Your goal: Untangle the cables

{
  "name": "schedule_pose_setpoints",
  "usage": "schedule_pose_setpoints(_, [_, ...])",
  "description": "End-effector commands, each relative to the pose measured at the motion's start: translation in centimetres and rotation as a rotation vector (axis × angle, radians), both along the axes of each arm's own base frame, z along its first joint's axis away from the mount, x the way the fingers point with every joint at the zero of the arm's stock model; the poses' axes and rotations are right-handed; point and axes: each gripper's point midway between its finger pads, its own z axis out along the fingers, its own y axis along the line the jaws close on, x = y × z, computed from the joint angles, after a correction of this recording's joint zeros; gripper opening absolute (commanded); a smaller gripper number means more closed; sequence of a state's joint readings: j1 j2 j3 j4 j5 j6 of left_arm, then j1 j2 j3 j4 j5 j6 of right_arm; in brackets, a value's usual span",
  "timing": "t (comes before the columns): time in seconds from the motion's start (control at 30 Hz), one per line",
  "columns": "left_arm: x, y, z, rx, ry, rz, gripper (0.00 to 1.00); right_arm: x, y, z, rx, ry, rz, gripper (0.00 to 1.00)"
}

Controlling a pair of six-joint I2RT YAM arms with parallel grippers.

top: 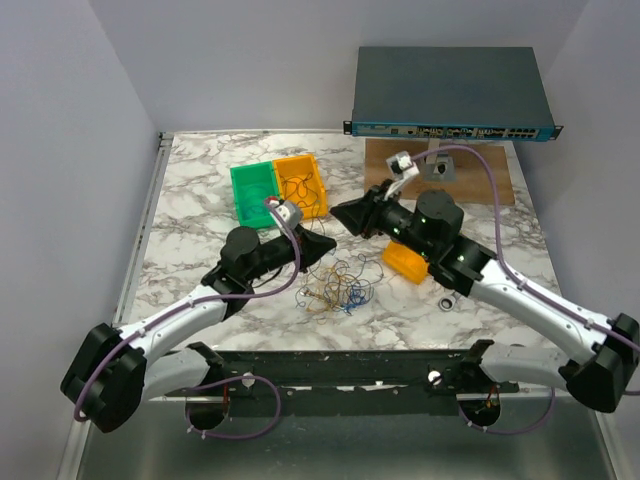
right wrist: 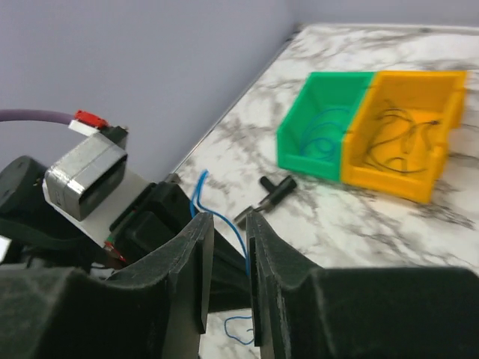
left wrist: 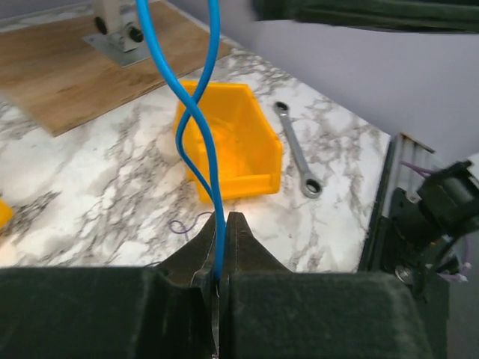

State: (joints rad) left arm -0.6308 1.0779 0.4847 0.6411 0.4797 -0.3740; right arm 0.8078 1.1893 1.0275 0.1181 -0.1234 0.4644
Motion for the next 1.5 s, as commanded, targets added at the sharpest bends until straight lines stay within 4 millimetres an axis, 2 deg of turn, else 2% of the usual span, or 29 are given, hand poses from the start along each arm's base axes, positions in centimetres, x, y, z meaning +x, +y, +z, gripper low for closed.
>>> schedule_pose_setpoints(0.0, [3.6,1.1,-2.6,0.153,0.106,0.181,0.00,3.1,-7.1,0.8,0.078,-0.045,-0.411,0.30])
schedule_pose_setpoints(0.03, [3.9,1.0,-2.9,0.176,0.114,0.186,0.00,3.1,-7.9,0.3,0.074,-0.048,-0.443,0.32])
schedule_pose_setpoints(0.1, [4.4,1.2,-3.8,0.220,0.158,0.205,0.00,2.8,-8.9,-1.0,0.038,-0.060,-0.464,0.50])
schedule_pose_setpoints(0.13, [4.8,1.4,-4.0,0.233,0.173,0.231,0.00,2.7,-9.2,-2.0,0.002,-0.062,-0.466,0.56])
schedule_pose_setpoints(0.2, [6.0,2.6,-4.4,0.268,0.224,0.315,0.00,2.5,-10.0,-3.9,-0.061,-0.058,-0.484,0.62])
schedule_pose_setpoints(0.23, [6.6,3.5,-4.7,0.286,0.263,0.363,0.00,2.5,-10.4,-4.9,-0.087,-0.059,-0.494,0.63])
schedule_pose_setpoints(0.33, [8.8,7.3,-3.9,0.285,0.325,0.557,0.00,1.9,-11.5,-6.6,-0.115,-0.077,-0.508,0.63])
schedule_pose_setpoints(0.43, [11.0,10.8,-2.0,0.225,0.313,0.703,0.00,1.0,-11.7,-8.0,-0.088,-0.089,-0.481,0.63])
schedule_pose_setpoints(0.53, [12.9,12.7,0.4,0.185,0.281,0.771,0.00,0.2,-11.2,-9.0,-0.051,-0.085,-0.431,0.62])
schedule_pose_setpoints(0.73, [17.2,15.3,4.3,0.165,0.255,0.863,0.00,-0.9,-10.4,-11.8,-0.037,-0.068,-0.355,0.62])
schedule_pose_setpoints(0.83, [19.4,15.8,6.2,0.086,0.267,0.853,0.00,-1.3,-10.1,-12.8,-0.029,-0.071,-0.330,0.62])
schedule_pose_setpoints(1.0, [23.8,16.3,7.0,-0.015,0.290,0.821,0.00,-1.8,-9.7,-13.1,-0.020,-0.100,-0.288,0.62])
schedule_pose_setpoints(1.13, [27.2,16.8,5.3,-0.020,0.298,0.820,0.00,-2.0,-9.8,-13.2,-0.026,-0.109,-0.284,0.62])
schedule_pose_setpoints(1.27, [29.5,16.8,1.4,0.028,0.344,0.834,0.00,-2.4,-10.4,-13.6,-0.018,-0.113,-0.293,0.62])
schedule_pose_setpoints(1.37, [30.3,16.7,-0.9,0.035,0.382,0.842,0.00,-2.6,-10.9,-13.7,0.001,-0.122,-0.305,0.61])
schedule_pose_setpoints(1.47, [30.3,17.0,-2.6,0.035,0.402,0.862,0.00,-2.7,-11.1,-13.8,0.003,-0.125,-0.309,0.61])
